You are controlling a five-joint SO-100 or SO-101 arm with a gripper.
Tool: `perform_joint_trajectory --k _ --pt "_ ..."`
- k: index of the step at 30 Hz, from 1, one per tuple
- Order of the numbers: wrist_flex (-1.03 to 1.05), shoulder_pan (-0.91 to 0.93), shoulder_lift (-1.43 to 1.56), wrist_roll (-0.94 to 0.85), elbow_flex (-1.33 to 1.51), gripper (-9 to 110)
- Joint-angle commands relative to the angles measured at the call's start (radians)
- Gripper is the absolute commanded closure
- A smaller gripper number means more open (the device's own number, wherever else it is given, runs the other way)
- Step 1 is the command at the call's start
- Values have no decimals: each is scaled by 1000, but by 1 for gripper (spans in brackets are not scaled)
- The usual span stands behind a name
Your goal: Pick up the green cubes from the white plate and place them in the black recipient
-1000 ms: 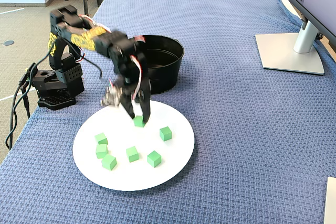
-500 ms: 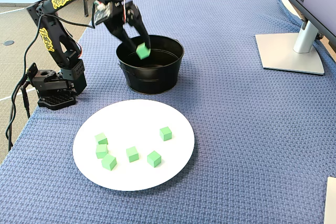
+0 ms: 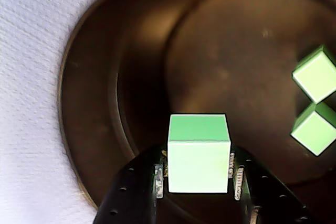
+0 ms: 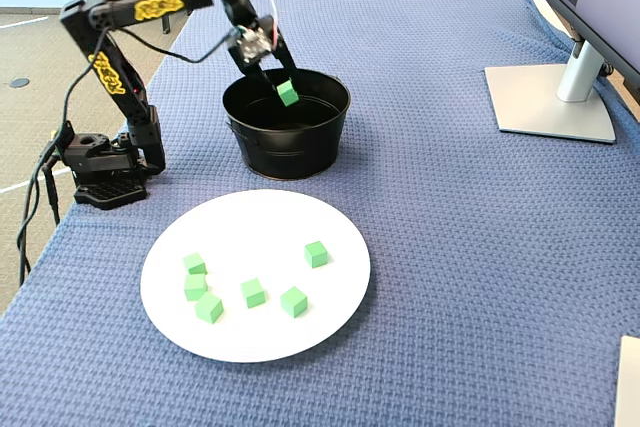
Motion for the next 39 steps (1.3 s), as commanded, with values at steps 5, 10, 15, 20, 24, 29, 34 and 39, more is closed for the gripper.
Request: perform_joint_trajectory --k 5,10,15,20,24,29,34,39 --pt "21 -43 14 -23 -29 70" --pt "104 6 35 -44 -132 73" --pt "252 190 14 -190 -350 77" --pt "158 482 -64 -581 -380 76" --pt "0 664 -147 -856 -356 75" --pt "-259 773 -192 -1175 -179 73" --pt "-359 811 -262 -1348 -127 74" --pt "-373 848 -348 -1394 -163 74"
